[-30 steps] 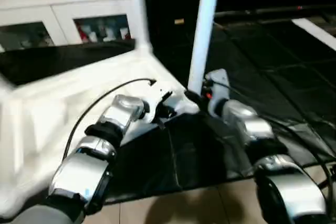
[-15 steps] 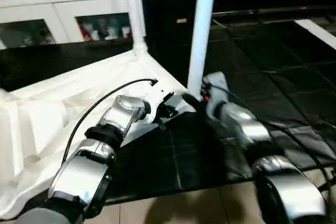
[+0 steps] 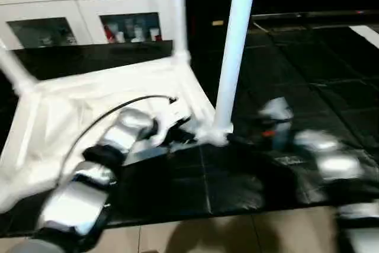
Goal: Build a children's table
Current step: Rotate leg to tighten
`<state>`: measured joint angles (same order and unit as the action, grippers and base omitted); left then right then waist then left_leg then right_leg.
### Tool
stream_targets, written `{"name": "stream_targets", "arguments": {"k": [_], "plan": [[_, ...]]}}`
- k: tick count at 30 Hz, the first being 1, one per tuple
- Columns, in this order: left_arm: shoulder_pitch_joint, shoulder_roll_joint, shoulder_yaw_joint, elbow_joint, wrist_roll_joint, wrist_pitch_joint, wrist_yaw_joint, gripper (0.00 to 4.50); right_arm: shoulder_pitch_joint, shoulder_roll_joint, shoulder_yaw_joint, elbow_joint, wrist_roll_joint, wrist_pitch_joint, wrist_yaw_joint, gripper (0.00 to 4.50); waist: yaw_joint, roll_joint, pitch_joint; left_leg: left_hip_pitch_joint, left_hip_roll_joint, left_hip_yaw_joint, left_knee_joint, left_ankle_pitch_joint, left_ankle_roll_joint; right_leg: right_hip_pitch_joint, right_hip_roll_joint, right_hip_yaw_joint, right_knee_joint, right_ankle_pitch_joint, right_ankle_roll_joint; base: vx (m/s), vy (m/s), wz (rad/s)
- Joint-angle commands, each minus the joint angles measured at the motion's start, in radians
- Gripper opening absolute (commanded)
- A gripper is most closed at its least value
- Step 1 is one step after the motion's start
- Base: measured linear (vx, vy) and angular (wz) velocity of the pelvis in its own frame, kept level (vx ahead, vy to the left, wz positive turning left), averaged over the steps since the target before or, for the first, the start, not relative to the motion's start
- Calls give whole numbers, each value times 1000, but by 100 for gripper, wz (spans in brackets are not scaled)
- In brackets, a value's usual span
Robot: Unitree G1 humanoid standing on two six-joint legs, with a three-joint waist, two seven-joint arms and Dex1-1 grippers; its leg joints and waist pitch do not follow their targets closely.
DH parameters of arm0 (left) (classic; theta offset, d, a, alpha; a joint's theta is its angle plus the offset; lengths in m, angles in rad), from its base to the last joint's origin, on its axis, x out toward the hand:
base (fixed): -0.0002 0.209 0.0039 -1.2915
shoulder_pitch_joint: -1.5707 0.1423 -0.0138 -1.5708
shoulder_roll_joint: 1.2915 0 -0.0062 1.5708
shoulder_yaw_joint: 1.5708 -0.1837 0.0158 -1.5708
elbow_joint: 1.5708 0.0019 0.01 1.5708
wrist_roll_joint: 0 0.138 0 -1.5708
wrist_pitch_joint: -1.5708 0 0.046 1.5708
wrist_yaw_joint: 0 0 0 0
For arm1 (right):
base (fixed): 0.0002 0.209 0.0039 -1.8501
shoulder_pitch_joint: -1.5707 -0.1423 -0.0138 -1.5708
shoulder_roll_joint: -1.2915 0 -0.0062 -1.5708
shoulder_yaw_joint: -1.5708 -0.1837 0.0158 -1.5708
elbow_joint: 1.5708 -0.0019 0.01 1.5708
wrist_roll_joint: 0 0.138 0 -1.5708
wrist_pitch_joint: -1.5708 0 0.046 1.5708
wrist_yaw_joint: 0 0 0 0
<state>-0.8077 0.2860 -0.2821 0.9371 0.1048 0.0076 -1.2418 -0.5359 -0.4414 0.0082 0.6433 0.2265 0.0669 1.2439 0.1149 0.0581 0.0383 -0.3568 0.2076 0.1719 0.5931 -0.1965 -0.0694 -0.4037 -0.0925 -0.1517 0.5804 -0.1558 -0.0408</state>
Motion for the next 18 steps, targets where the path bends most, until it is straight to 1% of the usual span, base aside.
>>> {"name": "stream_targets", "arguments": {"k": [1,2,4,5,6,7,9,11,12,13,14,16,17,18], "plan": [[8,10,-52,-33,17,-49,-97,0,14,-18,53,-46,-4,10,92,447,2,-13,-71,0,29,-3,-55,-128,137,67,-67,60,-62,-219,-175,0,0,0],[9,12,-55,-34,17,-53,-104,0,14,-21,57,-48,-5,11,100,447,5,-13,-71,0,29,-4,-56,-134,132,68,-68,59,-64,-235,-171,0,0,0],[13,27,-80,-45,23,-88,-158,0,10,-36,89,-64,-12,17,152,447,9,-12,-70,3,30,-3,-57,-142,125,64,-68,60,-67,-255,-164,0,0,0],[16,33,-91,-50,25,-105,-182,0,4,-34,101,-68,-12,23,169,447,10,-20,-70,4,32,-4,-59,-141,122,64,-66,61,-67,-255,-163,0,0,0],[17,35,-96,-52,26,-113,-194,0,1,-32,107,-69,-11,27,176,447,13,-16,-70,3,33,-5,-59,-138,120,63,-68,62,-64,-254,-164,0,0,0],[20,38,-103,-59,26,-123,-218,0,-8,-25,117,-67,-13,33,183,447,14,-15,-71,4,33,-4,-59,-137,118,63,-69,63,-64,-254,-164,0,0,0],[25,41,-113,-76,23,-131,-252,0,-26,-11,129,-49,-20,35,191,419,22,-14,-72,5,36,-4,-59,-131,109,61,-71,65,-61,-246,-168,0,0,0],[27,42,-117,-85,21,-132,-266,0,-35,-3,134,-36,-26,33,193,409,24,-13,-71,6,36,-4,-60,-133,101,60,-71,65,-61,-246,-169,0,0,0],[30,42,-123,-96,21,-135,-274,0,-43,9,146,-26,-28,39,204,387,26,-24,-72,7,37,-3,-61,-130,100,60,-71,66,-60,-241,-169,0,0,0],[30,42,-123,-96,21,-135,-274,0,-43,9,147,-26,-28,39,205,387,29,-19,-72,8,38,-4,-60,-128,98,59,-72,66,-57,-238,-174,0,0,0],[30,42,-125,-98,21,-137,-277,0,-45,13,154,-25,-26,42,212,375,29,-17,-71,6,37,-4,-60,-127,99,59,-71,66,-58,-238,-173,0,0,0],[29,39,-128,-100,21,-141,-280,0,-47,20,169,-26,-20,51,229,364,29,-18,-72,5,37,-4,-60,-123,99,60,-72,67,-57,-230,-171,0,0,0],[29,39,-128,-101,21,-143,-282,0,-47,22,173,-28,-16,57,236,354,29,-20,-72,4,36,-4,-60,-121,100,62,-72,66,-56,-230,-169,0,0,0],[29,39,-129,-101,20,-144,-282,0,-46,24,176,-29,-14,61,241,343,30,-19,-72,4,36,-4,-59,-121,101,61,-72,66,-56,-231,-168,0,0,0]]}}
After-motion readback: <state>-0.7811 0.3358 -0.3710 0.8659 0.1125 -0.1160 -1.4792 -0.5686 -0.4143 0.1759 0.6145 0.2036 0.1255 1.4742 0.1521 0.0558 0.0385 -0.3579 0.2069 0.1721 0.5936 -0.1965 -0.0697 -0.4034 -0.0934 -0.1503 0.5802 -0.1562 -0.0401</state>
